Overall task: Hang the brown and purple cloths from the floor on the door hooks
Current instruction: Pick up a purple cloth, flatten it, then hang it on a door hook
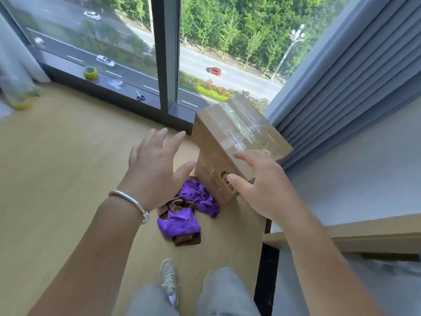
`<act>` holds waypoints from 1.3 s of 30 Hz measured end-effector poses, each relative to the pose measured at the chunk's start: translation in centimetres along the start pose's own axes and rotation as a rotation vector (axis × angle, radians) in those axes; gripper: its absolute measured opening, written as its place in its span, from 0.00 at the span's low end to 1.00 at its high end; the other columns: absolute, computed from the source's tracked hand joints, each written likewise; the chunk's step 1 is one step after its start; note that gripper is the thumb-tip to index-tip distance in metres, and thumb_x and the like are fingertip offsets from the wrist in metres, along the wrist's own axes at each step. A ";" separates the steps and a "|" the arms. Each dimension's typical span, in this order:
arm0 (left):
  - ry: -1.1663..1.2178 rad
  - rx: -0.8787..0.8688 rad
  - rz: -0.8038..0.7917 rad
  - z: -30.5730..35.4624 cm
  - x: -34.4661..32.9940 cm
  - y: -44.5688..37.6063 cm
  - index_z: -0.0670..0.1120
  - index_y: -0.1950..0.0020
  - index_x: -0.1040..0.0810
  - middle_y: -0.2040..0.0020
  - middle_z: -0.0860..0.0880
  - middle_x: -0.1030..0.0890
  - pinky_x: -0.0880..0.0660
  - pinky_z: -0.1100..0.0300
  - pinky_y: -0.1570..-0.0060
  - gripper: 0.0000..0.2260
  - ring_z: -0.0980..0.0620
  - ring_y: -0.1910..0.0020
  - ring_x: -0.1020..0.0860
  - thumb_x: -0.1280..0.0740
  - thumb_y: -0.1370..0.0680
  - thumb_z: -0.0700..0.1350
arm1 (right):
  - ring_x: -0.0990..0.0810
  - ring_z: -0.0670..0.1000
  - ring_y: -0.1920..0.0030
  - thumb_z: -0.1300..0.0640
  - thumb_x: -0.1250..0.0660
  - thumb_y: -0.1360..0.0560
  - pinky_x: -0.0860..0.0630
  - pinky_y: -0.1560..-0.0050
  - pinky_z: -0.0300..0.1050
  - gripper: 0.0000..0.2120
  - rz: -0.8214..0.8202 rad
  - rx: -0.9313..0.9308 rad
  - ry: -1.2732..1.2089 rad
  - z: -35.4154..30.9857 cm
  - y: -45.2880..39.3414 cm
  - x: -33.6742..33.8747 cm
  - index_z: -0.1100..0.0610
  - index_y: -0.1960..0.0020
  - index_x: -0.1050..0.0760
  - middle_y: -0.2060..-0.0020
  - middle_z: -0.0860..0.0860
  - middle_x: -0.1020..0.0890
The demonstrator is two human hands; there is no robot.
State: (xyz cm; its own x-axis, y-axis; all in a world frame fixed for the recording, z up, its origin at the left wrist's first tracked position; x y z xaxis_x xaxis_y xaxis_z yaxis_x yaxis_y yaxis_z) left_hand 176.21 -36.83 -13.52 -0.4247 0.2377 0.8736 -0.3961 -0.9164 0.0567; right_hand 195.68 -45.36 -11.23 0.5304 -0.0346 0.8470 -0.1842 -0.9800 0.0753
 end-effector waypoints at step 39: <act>0.287 0.696 -0.344 -40.8 -66.5 -0.6 0.46 0.27 0.35 0.31 0.45 0.29 0.33 0.52 0.37 0.23 0.44 0.34 0.30 0.37 0.21 0.47 | 0.29 0.52 0.33 0.55 0.33 0.24 0.31 0.35 0.48 0.21 -0.859 0.278 0.214 34.1 -16.9 -69.0 0.56 0.32 0.28 0.35 0.51 0.24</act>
State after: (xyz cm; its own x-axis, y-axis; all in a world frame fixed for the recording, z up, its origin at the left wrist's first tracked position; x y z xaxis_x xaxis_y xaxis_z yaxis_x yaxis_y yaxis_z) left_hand 171.47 -39.00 -91.41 -0.6005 0.5279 0.6006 0.0125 -0.7448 0.6672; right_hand 190.42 -33.05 -88.89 0.2239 0.7349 0.6402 0.4209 -0.6653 0.6166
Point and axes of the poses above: each hand's wrist, its own y-axis away from the middle knuckle, its own x-axis out of the back of the hand, z = x × y, the point moved 5 cm from there along -y, towards the middle knuckle
